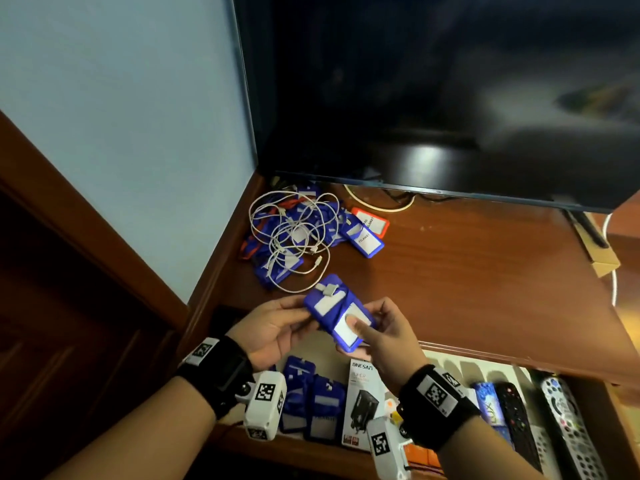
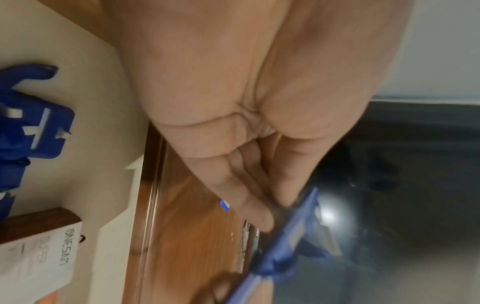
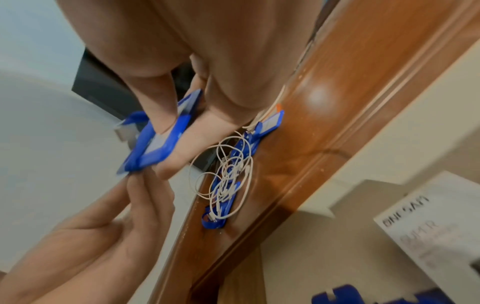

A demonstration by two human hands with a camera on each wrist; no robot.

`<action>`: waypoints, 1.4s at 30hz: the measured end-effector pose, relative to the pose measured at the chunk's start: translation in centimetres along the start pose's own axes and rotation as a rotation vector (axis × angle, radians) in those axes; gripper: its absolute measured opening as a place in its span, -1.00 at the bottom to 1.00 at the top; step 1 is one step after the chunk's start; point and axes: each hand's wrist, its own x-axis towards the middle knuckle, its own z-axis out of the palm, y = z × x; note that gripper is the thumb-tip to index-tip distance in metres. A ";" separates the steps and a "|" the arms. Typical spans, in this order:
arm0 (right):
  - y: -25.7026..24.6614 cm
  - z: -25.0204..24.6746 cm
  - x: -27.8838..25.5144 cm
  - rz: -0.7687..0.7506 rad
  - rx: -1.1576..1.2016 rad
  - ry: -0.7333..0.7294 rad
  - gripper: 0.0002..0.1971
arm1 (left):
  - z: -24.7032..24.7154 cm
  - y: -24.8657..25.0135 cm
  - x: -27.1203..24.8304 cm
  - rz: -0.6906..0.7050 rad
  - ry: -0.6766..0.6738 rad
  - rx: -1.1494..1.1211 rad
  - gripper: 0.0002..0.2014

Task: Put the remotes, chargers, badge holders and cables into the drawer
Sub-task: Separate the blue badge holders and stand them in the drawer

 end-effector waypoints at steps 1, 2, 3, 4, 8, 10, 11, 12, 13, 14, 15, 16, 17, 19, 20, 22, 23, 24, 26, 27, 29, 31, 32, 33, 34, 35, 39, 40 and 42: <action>0.2 0.3 0.0 0.023 0.036 0.014 -0.77 | 0.0 -0.1 -0.2 0.024 0.005 -0.001 -0.69; 0.3 0.6 0.0 0.040 0.068 0.020 -0.76 | 0.2 -0.1 -0.5 0.037 0.005 0.000 -0.67; 0.6 0.8 -0.1 0.060 0.082 0.029 -0.75 | 0.1 -0.2 -0.7 0.040 -0.006 0.001 -0.63; 0.7 1.1 -0.2 0.086 0.070 0.037 -0.73 | 0.0 -0.2 -1.0 0.041 -0.027 0.010 -0.60; 1.8 1.6 -0.1 0.210 -0.137 0.023 -0.68 | -0.6 -0.8 -1.0 0.126 0.028 0.340 -0.70; 2.3 1.4 0.2 0.261 -0.351 -0.057 -0.67 | -1.6 -1.4 -0.2 0.179 0.126 0.569 -0.82; 2.5 1.2 0.4 0.259 -0.542 -0.105 -0.66 | -2.5 -1.9 0.4 0.181 0.158 0.664 -0.87; 2.5 0.9 0.6 0.240 -0.749 -0.151 -0.65 | -3.4 -2.2 0.9 0.169 0.172 0.760 -0.90; 2.5 0.6 0.9 0.215 -0.932 -0.183 -0.66 | -4.7 -2.8 1.4 0.139 0.186 0.862 -0.90; 2.2 0.3 1.2 0.181 -1.075 -0.185 -0.68 | -5.6 -3.3 1.8 0.105 0.191 0.962 -0.85; 1.8 0.1 1.5 0.153 -1.181 -0.163 -0.69 | -6.5 -3.8 2.2 0.058 0.186 1.055 -0.79; 1.4 -0.2 2.0 0.137 -1.244 -0.133 -0.69 | -7.4 -4.6 2.5 0.011 0.168 1.138 -0.75; 0.7 -0.5 2.4 0.117 -1.272 -0.107 -0.69 | -7.9 -5.2 2.8 -0.033 0.149 1.219 -0.75; -0.6 -1.0 3.7 0.055 -1.264 -0.060 -0.76 | -8.9 -6.6 3.3 -0.116 0.135 1.335 -0.81; -1.3 -1.3 4.4 0.024 -1.262 -0.026 -0.82 | -9.2 -7.1 3.5 -0.152 0.142 1.370 -0.82; -2.5 -1.9 6.0 -0.002 -1.272 0.048 -0.86 | -9.4 -8.0 4.0 -0.218 0.154 1.436 -0.79; -2.9 -2.2 6.9 -0.005 -1.278 0.084 -0.86 | -9.4 -8.2 4.1 -0.244 0.160 1.468 -0.80; -3.3 -2.5 7.9 -0.005 -1.285 0.111 -0.86 | -9.3 -8.3 4.4 -0.263 0.161 1.495 -0.81; -4.1 -2.9 10.0 0.014 -1.289 0.142 -0.81 | -9.4 -8.6 4.8 -0.302 0.175 1.544 -0.80; -4.4 -3.0 11.0 0.024 -1.283 0.152 -0.77 | -9.4 -8.8 4.9 -0.320 0.190 1.567 -0.77; -4.9 -3.3 13.2 0.045 -1.303 0.164 -0.66 | -9.2 -9.1 5.2 -0.351 0.228 1.615 -0.73; -5.2 -3.4 15.4 0.058 -1.335 0.193 -0.52 | -8.9 -9.4 5.3 -0.378 0.257 1.682 -0.70; -5.4 -3.5 16.3 0.066 -1.330 0.207 -0.45 | -8.8 -9.5 5.4 -0.385 0.277 1.709 -0.69; -5.5 -3.5 17.2 0.074 -1.318 0.218 -0.41 | -8.9 -9.5 5.4 -0.388 0.302 1.721 -0.68; -5.7 -3.4 18.2 0.088 -1.302 0.229 -0.37 | -9.0 -9.6 5.5 -0.392 0.327 1.726 -0.65; -5.9 -3.4 18.9 0.108 -1.286 0.245 -0.34 | -9.0 -9.6 5.5 -0.394 0.347 1.730 -0.62; -6.0 -3.2 21.9 0.180 -1.276 0.274 -0.25 | -9.5 -9.7 5.1 -0.380 0.440 1.737 -0.39; -6.0 -3.3 22.5 0.205 -1.274 0.278 -0.23 | -9.7 -9.8 5.2 -0.356 0.450 1.727 -0.33; -5.6 -3.3 23.4 0.249 -1.277 0.279 -0.23 | -10.1 -10.0 5.1 -0.303 0.404 1.678 -0.32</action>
